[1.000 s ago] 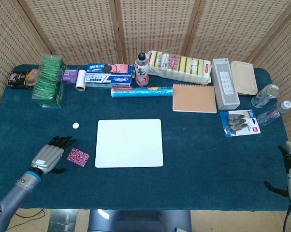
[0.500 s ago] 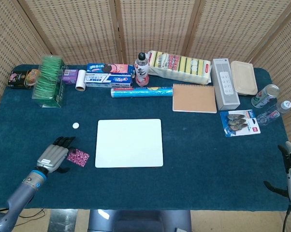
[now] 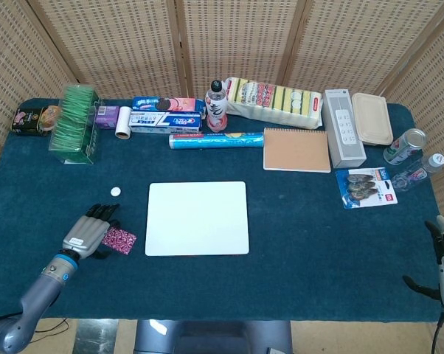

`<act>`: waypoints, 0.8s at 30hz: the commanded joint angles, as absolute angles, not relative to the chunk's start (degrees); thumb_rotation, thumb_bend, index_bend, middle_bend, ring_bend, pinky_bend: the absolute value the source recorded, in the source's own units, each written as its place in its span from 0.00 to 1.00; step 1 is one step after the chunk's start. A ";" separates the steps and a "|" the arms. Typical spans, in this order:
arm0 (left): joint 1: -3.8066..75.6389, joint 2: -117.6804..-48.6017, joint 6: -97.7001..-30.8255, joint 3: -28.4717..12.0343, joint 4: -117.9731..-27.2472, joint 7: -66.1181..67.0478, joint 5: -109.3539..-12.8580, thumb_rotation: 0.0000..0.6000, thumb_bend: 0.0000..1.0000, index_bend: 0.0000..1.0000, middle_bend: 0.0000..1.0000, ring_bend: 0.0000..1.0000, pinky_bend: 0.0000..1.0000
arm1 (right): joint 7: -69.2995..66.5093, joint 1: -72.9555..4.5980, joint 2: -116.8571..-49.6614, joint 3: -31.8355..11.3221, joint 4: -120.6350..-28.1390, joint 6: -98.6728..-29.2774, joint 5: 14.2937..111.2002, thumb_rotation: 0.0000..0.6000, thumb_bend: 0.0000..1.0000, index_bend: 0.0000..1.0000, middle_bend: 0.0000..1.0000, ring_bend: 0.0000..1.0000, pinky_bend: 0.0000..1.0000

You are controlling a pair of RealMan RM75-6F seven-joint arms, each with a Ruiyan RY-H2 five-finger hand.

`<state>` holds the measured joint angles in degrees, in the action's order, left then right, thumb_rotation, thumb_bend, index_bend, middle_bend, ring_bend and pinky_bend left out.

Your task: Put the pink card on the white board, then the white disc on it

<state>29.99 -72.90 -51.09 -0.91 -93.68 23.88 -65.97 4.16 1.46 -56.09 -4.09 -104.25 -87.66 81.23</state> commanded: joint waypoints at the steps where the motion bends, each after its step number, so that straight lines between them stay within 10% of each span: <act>1: 30.58 -73.44 -51.31 -0.89 -93.90 25.11 -65.53 1.00 0.19 0.32 0.00 0.00 0.00 | 4.04 1.49 -56.03 -4.15 -104.29 -87.69 81.11 1.00 0.02 0.03 0.00 0.02 0.00; 24: 32.80 -75.52 -52.65 0.02 -94.02 29.84 -60.89 1.00 0.19 0.32 0.00 0.00 0.00 | 3.10 1.52 -55.62 -4.40 -104.29 -87.62 80.65 1.00 0.02 0.04 0.00 0.02 0.00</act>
